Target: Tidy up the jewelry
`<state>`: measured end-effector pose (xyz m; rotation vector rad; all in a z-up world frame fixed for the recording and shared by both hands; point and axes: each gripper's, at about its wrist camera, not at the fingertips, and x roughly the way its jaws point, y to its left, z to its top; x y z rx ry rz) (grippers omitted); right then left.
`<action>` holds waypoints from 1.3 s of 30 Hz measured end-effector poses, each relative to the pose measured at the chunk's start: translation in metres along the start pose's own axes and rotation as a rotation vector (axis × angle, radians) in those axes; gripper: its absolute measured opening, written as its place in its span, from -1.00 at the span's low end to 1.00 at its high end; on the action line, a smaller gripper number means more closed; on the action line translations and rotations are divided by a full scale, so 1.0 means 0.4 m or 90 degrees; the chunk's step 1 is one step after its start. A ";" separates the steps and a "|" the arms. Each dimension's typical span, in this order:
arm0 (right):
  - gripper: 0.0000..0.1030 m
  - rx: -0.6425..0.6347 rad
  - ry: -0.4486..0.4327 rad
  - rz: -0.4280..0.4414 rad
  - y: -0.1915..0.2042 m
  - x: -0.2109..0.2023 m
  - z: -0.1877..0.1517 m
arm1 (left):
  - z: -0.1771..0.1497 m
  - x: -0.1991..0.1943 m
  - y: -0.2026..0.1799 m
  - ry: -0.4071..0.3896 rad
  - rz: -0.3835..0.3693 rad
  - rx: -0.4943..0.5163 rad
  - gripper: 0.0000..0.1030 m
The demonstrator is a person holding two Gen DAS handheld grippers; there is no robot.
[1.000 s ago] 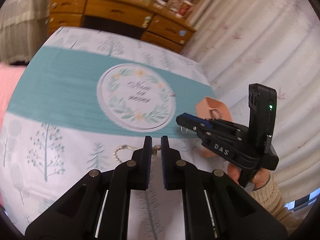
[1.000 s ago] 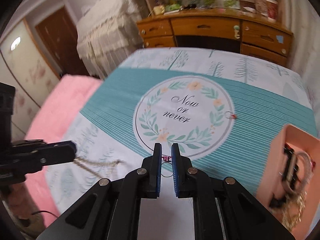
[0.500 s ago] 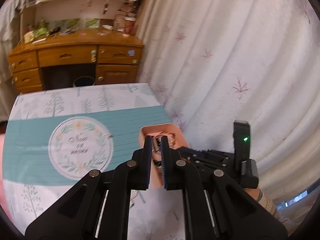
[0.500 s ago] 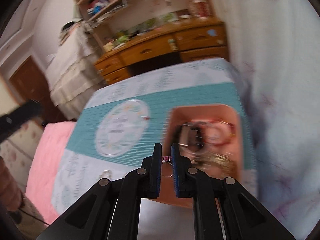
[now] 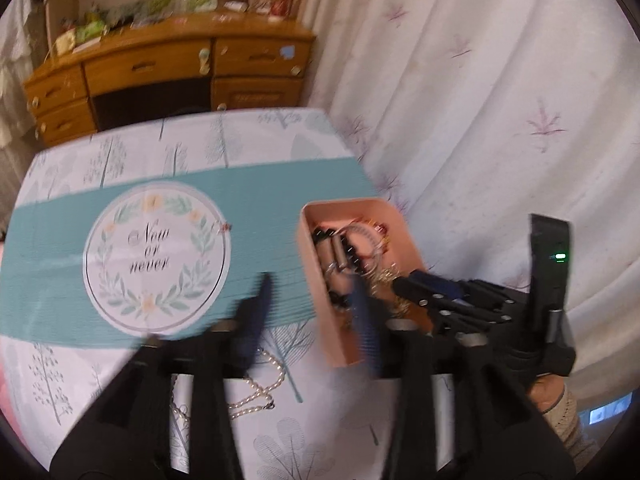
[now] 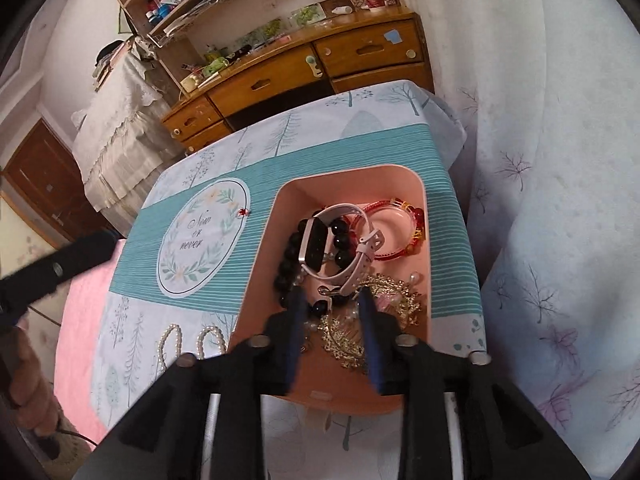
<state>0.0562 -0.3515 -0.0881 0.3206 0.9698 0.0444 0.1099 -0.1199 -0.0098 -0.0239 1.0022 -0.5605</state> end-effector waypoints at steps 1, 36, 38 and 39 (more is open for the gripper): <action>-0.36 -0.004 -0.004 0.000 0.004 0.002 -0.003 | -0.009 0.008 0.016 0.002 0.005 -0.006 0.02; -0.36 -0.109 -0.030 0.050 0.219 -0.079 -0.252 | -0.295 0.173 0.065 0.136 0.012 0.135 0.00; -0.36 -0.102 -0.026 0.048 0.204 -0.077 -0.254 | -0.292 0.181 0.070 0.136 0.012 0.128 -0.10; -0.36 -0.097 -0.024 0.045 0.199 -0.073 -0.257 | -0.291 0.186 0.074 0.138 0.012 0.124 -0.16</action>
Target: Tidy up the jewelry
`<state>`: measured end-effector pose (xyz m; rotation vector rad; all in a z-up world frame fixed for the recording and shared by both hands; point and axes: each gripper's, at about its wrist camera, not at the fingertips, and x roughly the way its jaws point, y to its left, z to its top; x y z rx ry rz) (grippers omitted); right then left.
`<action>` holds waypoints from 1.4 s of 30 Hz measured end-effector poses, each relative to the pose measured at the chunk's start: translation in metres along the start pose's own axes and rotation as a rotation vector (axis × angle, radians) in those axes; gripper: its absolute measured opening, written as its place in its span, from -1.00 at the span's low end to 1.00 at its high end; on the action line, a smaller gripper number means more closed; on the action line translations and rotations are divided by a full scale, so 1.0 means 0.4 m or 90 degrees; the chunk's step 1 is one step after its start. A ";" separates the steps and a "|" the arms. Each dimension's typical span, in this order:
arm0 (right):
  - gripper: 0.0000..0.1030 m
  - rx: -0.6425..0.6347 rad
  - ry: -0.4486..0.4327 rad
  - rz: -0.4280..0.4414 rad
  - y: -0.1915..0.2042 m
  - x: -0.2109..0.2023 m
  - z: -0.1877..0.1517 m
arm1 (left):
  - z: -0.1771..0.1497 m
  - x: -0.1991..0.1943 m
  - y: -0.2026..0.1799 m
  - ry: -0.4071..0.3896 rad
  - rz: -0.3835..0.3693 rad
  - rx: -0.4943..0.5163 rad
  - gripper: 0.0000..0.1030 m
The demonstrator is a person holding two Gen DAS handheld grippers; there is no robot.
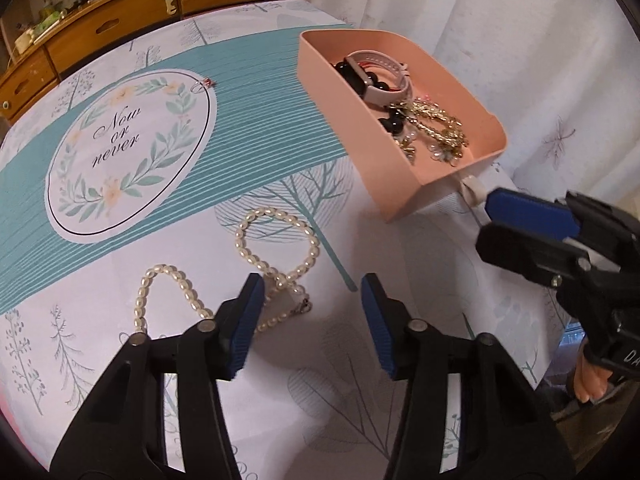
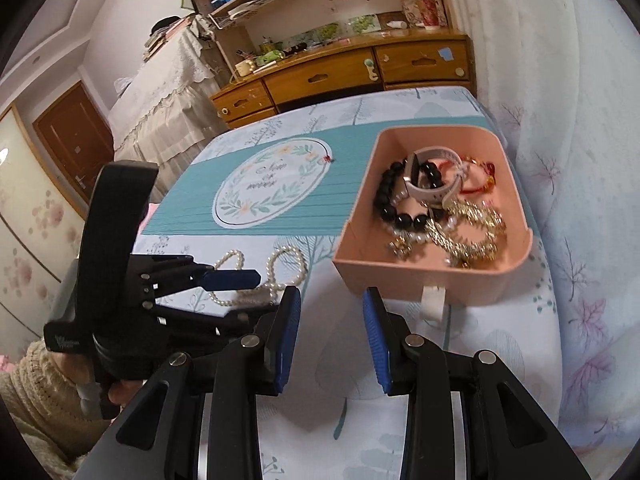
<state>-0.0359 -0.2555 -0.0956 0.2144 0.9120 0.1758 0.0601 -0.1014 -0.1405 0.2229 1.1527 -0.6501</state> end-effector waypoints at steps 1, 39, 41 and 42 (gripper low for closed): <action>-0.36 0.004 0.001 -0.001 -0.004 0.002 0.001 | 0.002 0.005 0.004 0.003 0.002 -0.005 -0.22; -0.40 0.010 0.075 -0.005 0.069 0.259 0.476 | 0.152 -0.357 0.305 -0.213 0.003 -0.225 -0.94; -0.47 0.010 0.097 -0.015 0.072 0.322 0.514 | 0.182 -0.372 0.318 -0.225 0.004 -0.230 -0.94; -0.49 0.011 0.108 -0.024 0.072 0.351 0.526 | 0.195 -0.375 0.323 -0.229 0.001 -0.231 -0.94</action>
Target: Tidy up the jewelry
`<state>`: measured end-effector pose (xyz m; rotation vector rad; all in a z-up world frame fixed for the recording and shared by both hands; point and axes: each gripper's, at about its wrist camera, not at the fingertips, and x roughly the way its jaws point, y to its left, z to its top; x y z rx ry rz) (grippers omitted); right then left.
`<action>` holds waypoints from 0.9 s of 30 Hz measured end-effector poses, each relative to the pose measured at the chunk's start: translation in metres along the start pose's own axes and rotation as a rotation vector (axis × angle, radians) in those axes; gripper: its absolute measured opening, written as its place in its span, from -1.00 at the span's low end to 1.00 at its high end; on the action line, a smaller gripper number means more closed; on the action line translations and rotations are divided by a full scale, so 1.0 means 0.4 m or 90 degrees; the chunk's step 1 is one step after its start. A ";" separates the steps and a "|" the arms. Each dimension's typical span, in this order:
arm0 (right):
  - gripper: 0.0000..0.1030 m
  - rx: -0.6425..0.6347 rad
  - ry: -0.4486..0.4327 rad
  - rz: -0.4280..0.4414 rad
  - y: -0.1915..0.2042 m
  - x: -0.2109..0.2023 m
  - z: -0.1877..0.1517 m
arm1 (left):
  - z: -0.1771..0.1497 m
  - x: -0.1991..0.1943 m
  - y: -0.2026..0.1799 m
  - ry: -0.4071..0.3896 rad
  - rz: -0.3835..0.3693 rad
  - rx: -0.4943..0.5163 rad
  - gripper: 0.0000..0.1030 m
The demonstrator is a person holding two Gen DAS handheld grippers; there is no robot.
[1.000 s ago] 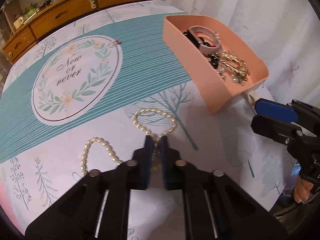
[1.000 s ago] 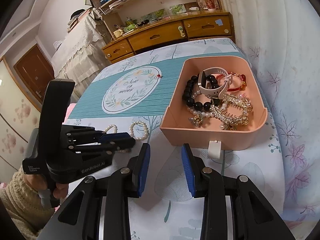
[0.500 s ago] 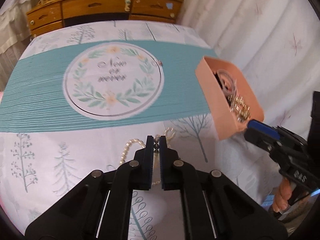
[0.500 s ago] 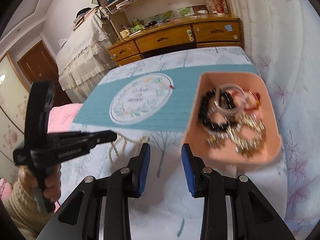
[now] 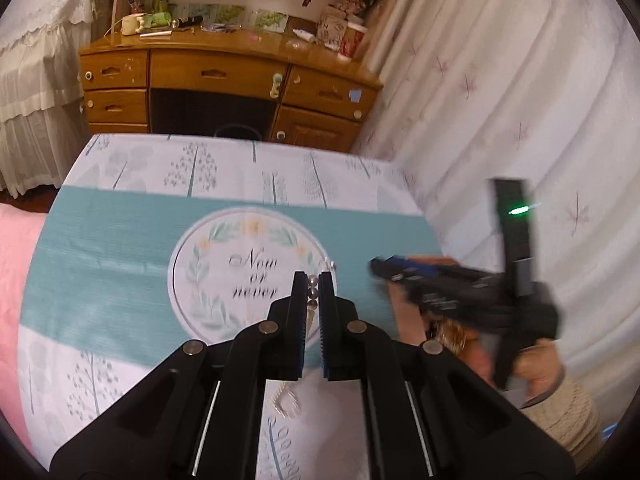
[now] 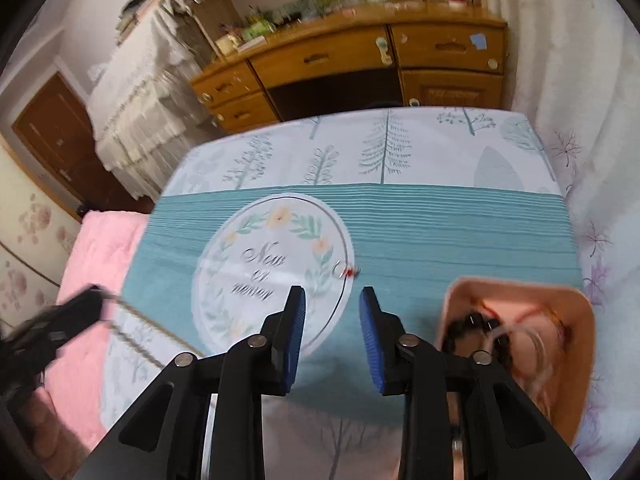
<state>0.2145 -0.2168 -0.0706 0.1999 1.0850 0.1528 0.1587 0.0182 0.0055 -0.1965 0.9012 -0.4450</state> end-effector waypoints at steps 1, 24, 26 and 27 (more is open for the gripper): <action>-0.55 0.001 0.008 -0.005 0.000 0.021 0.005 | 0.011 0.004 0.000 -0.002 0.000 -0.003 -0.94; -0.87 0.013 0.049 -0.073 -0.008 0.242 0.023 | 0.000 0.108 0.017 0.042 -0.029 -0.020 -0.94; -0.87 0.019 0.043 -0.062 -0.012 0.226 0.022 | -0.001 0.110 0.013 0.044 -0.029 -0.019 -0.94; -0.87 0.024 0.038 -0.050 -0.015 0.212 0.022 | 0.000 0.109 0.011 0.044 -0.029 -0.018 -0.94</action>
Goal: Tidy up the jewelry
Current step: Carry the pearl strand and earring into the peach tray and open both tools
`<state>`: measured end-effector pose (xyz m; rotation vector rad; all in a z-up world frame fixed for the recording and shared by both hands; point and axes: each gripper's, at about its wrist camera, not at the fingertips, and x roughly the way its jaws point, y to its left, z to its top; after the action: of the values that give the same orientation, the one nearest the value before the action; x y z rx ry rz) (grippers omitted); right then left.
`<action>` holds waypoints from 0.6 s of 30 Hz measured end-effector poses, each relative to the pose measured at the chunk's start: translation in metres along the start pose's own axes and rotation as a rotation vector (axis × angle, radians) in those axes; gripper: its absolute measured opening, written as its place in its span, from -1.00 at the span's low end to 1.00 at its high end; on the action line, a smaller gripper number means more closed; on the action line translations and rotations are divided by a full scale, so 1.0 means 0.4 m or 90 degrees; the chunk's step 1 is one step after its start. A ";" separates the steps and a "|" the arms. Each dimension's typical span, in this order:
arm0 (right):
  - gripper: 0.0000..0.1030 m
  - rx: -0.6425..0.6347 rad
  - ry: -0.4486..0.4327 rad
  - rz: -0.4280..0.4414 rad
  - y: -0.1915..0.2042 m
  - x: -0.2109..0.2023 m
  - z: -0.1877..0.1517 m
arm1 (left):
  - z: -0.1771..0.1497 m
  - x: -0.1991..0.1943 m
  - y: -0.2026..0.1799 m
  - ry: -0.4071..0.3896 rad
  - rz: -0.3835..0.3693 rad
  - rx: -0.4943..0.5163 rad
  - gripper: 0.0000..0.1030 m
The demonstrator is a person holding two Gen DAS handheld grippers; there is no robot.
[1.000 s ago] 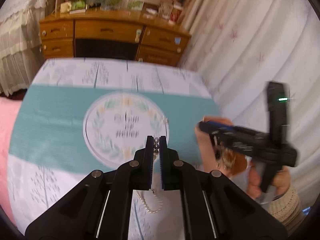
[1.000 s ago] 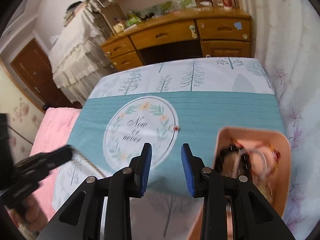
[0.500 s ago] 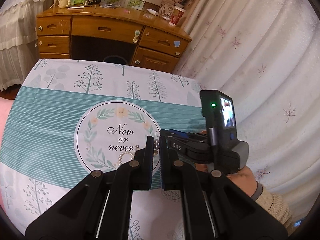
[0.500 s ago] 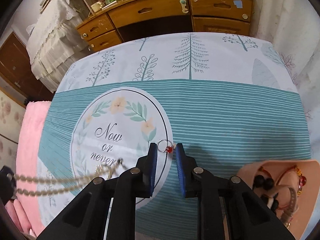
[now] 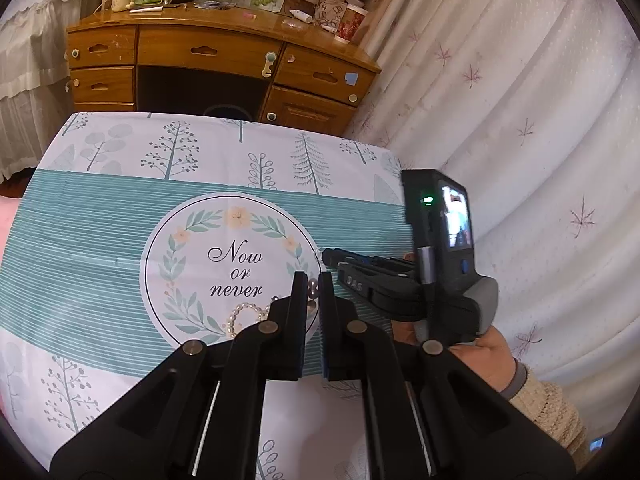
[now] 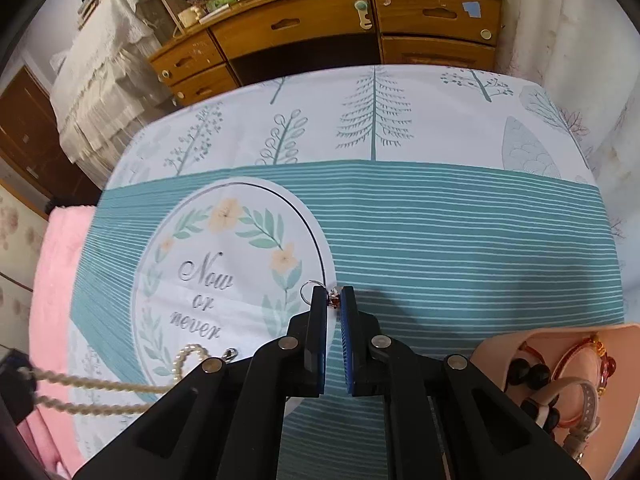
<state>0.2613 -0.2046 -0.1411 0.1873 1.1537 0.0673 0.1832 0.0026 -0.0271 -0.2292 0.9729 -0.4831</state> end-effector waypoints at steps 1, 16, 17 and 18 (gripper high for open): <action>-0.87 0.004 -0.005 0.010 -0.004 -0.014 -0.001 | 0.000 -0.001 -0.005 0.000 0.000 0.002 -0.94; -0.87 0.034 -0.154 0.049 -0.152 -0.440 -0.176 | 0.055 -0.100 -0.252 -0.046 -0.042 0.086 -0.94; -0.87 0.037 -0.157 0.049 -0.174 -0.463 -0.193 | 0.061 -0.108 -0.275 -0.050 -0.046 0.093 -0.94; -0.87 0.039 -0.159 0.049 -0.189 -0.478 -0.209 | 0.066 -0.122 -0.304 -0.058 -0.053 0.102 -0.94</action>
<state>0.1041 -0.2978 -0.0153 0.2872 0.8997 0.0747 0.1472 -0.0802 0.0713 -0.1471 0.8336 -0.6189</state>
